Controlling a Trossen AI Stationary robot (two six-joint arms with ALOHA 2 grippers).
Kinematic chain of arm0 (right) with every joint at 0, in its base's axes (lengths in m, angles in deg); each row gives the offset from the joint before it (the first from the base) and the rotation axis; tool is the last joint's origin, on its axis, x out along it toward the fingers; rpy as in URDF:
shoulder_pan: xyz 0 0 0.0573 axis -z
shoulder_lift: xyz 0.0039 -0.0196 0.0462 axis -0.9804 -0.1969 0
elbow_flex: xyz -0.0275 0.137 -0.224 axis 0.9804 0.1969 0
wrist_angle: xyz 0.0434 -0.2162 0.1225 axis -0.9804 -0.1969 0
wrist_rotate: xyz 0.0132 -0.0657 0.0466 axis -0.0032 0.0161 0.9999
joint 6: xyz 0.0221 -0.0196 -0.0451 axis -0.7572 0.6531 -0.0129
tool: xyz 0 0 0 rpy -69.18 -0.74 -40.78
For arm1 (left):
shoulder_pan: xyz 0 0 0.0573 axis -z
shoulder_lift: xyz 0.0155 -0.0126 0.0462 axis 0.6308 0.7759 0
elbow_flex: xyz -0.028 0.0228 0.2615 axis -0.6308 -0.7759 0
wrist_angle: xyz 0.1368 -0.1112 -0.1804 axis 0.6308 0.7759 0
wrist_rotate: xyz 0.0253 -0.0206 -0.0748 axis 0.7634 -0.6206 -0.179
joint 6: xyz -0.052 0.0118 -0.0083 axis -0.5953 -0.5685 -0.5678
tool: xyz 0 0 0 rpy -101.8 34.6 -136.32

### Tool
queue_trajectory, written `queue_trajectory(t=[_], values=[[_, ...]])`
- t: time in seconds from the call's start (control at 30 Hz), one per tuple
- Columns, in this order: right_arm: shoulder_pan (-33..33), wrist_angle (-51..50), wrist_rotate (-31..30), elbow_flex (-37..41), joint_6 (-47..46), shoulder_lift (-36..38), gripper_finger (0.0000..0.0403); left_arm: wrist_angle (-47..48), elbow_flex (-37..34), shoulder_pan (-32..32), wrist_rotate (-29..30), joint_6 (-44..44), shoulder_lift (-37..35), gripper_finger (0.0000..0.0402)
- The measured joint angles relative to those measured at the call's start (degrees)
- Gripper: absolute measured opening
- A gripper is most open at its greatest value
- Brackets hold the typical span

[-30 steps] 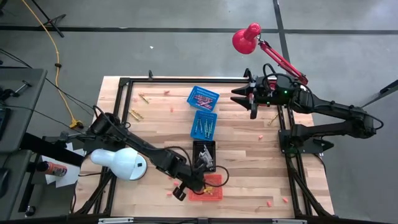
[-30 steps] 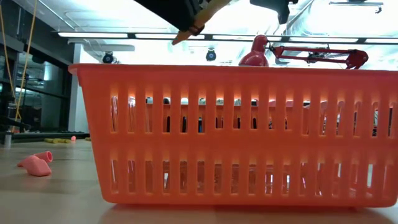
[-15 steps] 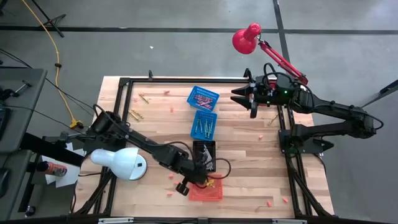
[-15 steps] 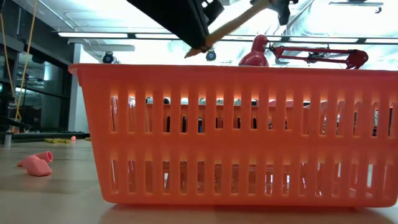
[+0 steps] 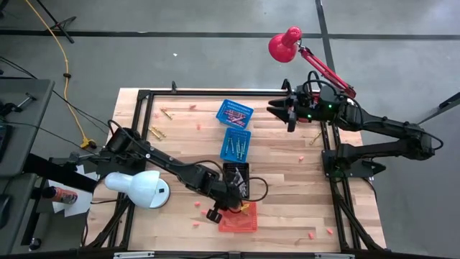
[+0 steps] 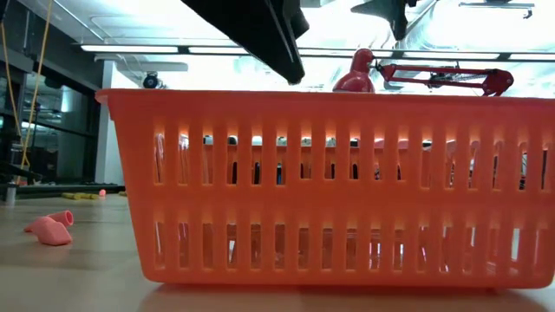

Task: Sort crayons
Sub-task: Put the yellow crayon into the orange bin

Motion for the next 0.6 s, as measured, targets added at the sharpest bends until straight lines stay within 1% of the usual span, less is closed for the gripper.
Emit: queue_trajectory(t=[0.17,0.3,0.4,0.53,0.6], values=[[0.0,0.0,-0.9,0.0,0.0,0.0,0.0163,1.1,0.0,0.1,0.0,-1.7,0.0,0.0124],[0.0,0.0,-0.9,0.0,0.1,0.0,0.0163,4.8,0.0,-0.5,0.0,-0.8,-0.4,0.0147],[0.0,-0.3,-1.2,0.0,1.1,0.0,0.0163,9.3,0.0,-2.2,0.0,-0.7,-1.4,0.0154],[0.0,-1.4,-3.1,0.0,1.7,0.0,0.0163,15.1,-0.1,-6.2,0.2,-0.7,-3.3,0.0154],[0.0,-2.3,-3.5,0.0,2.1,0.0,0.0163,16.3,-0.1,-8.5,0.2,-0.8,-4.9,0.0151]])
